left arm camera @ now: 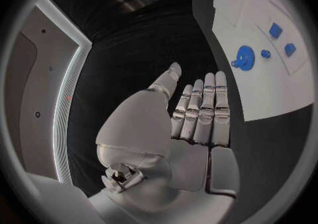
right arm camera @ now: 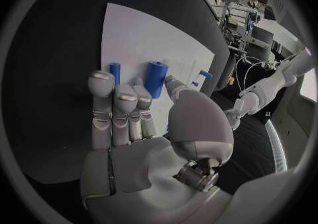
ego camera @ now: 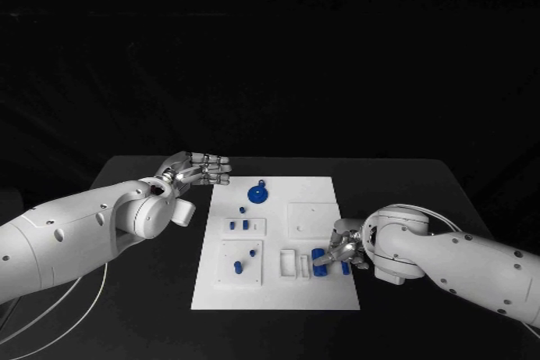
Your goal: Assemble the parts on the task board
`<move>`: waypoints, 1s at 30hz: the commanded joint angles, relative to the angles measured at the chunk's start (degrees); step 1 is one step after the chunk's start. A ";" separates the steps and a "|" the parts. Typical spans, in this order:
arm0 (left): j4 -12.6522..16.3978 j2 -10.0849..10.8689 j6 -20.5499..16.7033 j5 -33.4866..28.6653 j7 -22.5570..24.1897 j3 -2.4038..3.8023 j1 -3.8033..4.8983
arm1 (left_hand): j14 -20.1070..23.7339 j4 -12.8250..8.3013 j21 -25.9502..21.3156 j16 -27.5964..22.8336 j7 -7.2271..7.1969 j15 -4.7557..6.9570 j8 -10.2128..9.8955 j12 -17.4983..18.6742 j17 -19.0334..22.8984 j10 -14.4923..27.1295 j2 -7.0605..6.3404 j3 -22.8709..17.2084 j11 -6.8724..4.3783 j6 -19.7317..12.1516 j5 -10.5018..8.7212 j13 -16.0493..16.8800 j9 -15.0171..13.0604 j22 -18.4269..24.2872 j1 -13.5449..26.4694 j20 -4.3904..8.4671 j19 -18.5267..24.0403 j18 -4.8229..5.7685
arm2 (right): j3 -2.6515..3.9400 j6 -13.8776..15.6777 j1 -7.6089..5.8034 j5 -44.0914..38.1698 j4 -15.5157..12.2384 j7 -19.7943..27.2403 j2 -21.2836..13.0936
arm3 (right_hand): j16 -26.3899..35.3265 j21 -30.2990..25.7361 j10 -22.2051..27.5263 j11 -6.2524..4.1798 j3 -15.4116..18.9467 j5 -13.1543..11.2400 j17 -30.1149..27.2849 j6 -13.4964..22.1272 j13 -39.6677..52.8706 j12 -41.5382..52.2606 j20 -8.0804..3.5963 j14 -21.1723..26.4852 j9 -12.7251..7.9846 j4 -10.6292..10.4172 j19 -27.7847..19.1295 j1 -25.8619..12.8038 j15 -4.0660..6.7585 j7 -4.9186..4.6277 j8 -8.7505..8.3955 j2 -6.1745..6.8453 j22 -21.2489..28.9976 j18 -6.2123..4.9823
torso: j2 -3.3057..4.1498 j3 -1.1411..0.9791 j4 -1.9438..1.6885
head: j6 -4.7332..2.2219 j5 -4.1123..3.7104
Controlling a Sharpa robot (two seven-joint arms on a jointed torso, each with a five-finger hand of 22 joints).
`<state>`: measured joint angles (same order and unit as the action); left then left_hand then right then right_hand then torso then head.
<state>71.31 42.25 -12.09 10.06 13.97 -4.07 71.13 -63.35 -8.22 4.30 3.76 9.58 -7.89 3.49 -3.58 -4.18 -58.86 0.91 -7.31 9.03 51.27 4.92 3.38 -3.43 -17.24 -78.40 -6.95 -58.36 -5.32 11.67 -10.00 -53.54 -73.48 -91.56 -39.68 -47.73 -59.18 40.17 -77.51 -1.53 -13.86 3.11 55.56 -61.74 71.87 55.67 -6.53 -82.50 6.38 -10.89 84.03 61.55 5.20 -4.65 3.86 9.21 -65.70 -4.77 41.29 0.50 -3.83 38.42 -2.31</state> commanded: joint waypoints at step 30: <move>-0.16 -1.40 0.73 -0.29 -0.40 0.00 -0.05 | 0.40 0.74 0.15 -0.13 -0.26 -0.22 0.04 -0.15 -0.08 0.63 -0.23 0.13 0.22 -0.67 0.01 -0.01 0.08 1.24 0.31 -0.06 -0.51 0.20 | -3.87 0.72 0.70 1.83 3.18 -3.66 3.33 | 0.16 -0.87 0.27 0.63 -0.66 0.34 0.01 0.49 -0.41 0.28 0.51 -0.39 0.06 2.94 2.70 0.71 -0.44 -0.27 -0.21 -0.51 -0.82 -0.57 | 0.05 -0.07 0.01 | 0.02 0.12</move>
<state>71.06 40.91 -12.06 10.02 13.27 -4.10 71.12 -63.15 -7.87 4.30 3.76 9.39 -8.09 3.49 -3.58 -4.17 -58.66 0.91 -7.27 9.23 51.05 4.92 3.38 -3.43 -16.05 -78.40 -6.95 -58.36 -5.32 8.84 -8.34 -54.10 -72.50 -88.93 -39.63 -44.98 -59.18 39.62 -77.71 -0.91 -14.49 3.11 55.60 -61.81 71.51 55.67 -6.53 -82.64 52.53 -8.20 84.03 62.10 4.93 -4.81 4.11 9.28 -66.46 -4.80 41.33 0.41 -3.81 38.48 -2.16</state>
